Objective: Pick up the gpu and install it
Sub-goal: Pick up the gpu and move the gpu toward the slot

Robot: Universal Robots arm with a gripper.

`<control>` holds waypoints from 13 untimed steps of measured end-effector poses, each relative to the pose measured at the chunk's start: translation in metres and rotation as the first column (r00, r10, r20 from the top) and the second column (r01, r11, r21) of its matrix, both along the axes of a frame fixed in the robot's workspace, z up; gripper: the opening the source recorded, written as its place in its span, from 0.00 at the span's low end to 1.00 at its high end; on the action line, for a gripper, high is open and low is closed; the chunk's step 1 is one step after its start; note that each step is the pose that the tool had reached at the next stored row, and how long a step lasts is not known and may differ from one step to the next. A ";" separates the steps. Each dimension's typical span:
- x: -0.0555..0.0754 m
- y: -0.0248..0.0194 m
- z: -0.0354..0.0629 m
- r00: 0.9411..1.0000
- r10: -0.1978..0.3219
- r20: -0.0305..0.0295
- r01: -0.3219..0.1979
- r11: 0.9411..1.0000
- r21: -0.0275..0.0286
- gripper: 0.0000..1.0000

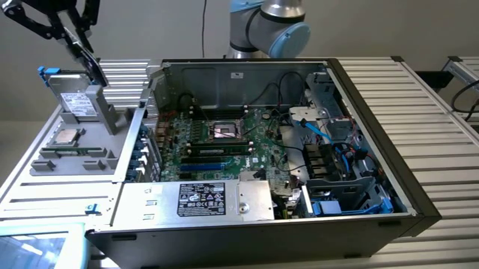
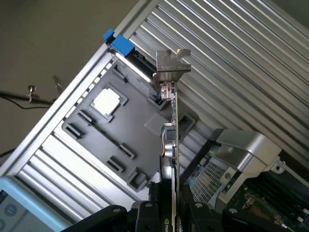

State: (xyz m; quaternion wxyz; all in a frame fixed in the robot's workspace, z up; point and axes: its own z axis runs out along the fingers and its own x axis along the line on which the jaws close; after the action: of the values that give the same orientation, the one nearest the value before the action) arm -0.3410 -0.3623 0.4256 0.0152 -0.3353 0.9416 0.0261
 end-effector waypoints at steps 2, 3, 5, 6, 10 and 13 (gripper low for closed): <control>0.000 0.0000 -0.0002 0.999 0.036 -0.001 -0.036 0.999 0.000 0.27; 0.000 0.0000 -0.0003 0.999 0.054 -0.001 -0.054 0.999 0.000 0.27; 0.000 0.0000 -0.0004 0.996 0.091 -0.002 -0.091 0.996 0.000 0.27; 0.000 0.0000 -0.0005 0.994 0.109 -0.002 -0.109 0.994 0.000 0.27; 0.000 0.0000 -0.0009 0.984 0.180 -0.003 -0.180 0.984 0.000 0.27; 0.000 0.0000 -0.0015 0.972 0.234 -0.004 -0.234 0.972 0.000 0.27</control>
State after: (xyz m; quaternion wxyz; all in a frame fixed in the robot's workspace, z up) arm -0.3410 -0.3624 0.4240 0.0102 -0.4440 0.8955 0.0284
